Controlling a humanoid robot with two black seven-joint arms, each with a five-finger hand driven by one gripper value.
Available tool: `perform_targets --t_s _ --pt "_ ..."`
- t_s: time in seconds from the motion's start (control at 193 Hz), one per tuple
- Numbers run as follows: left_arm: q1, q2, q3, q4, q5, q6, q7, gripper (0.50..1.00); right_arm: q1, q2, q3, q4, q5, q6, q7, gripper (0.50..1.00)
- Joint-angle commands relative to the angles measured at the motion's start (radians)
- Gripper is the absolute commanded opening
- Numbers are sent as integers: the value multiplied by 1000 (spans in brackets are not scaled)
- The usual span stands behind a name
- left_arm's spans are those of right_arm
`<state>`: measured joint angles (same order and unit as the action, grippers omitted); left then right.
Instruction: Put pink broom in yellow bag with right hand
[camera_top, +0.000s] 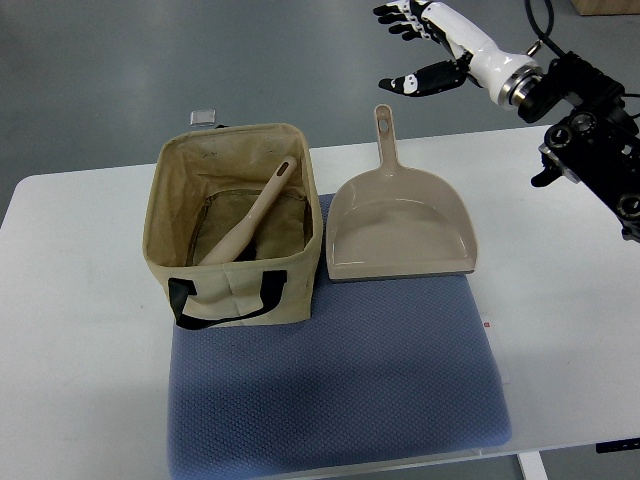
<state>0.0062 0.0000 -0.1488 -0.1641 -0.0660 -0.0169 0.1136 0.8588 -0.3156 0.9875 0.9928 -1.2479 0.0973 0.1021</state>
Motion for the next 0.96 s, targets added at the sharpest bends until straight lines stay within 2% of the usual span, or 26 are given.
perform_targets --t_s 0.0,0.114,0.176,0.223,0.41,0.597,0.955 --pt "0 0 0 0 0 0 0 1000 -26 0 56 -65 159 -4 2 850" --pt "0 0 0 0 0 0 0 1000 -63 -2 91 -118 343 -2 4 860" --pt "0 0 0 0 0 0 0 1000 -84 -14 92 -120 416 -1 4 866" --pt "0 0 0 0 0 0 0 1000 -107 -25 92 -118 482 5 4 897" --pt "0 0 0 0 0 0 0 1000 -164 -20 108 -120 645 2 11 928" --pt "0 0 0 0 0 0 0 1000 -213 20 192 -118 686 7 14 930" --pt "0 0 0 0 0 0 0 1000 -280 87 191 -117 686 30 13 930"
